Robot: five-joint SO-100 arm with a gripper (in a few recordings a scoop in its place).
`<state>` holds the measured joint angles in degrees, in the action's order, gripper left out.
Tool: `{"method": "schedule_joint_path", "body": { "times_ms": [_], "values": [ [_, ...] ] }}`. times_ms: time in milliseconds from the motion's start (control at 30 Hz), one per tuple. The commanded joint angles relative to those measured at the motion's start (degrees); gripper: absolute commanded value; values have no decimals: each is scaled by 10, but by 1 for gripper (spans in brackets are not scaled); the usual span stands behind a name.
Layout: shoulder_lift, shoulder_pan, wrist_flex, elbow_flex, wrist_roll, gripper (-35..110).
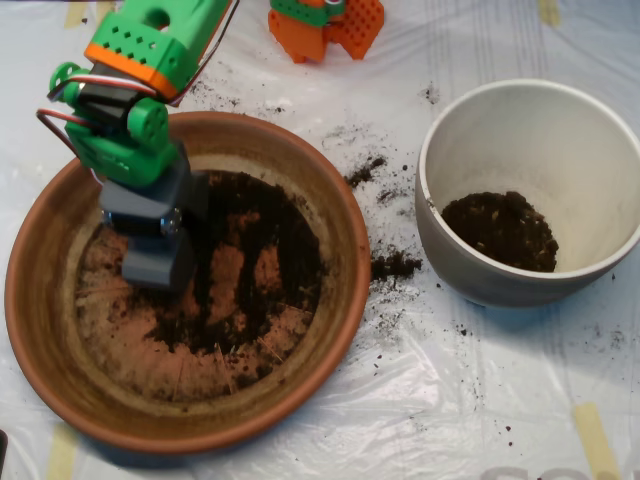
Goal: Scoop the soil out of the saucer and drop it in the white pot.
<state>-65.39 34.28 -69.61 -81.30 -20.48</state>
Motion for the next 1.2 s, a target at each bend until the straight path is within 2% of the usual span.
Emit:
{"method": "schedule_joint_path", "body": {
  "times_ms": [0, 133, 333, 833, 1167],
  "values": [
    [-72, 17, 23, -63, -14, 8],
    [-171, -1, 69, -171, -26, 1],
    [-296, -54, 53, -234, -31, 0],
    [-381, -167, -127, -37, 40, -1],
    [-363, -294, -221, 118, 80, -1]
  ]
}}
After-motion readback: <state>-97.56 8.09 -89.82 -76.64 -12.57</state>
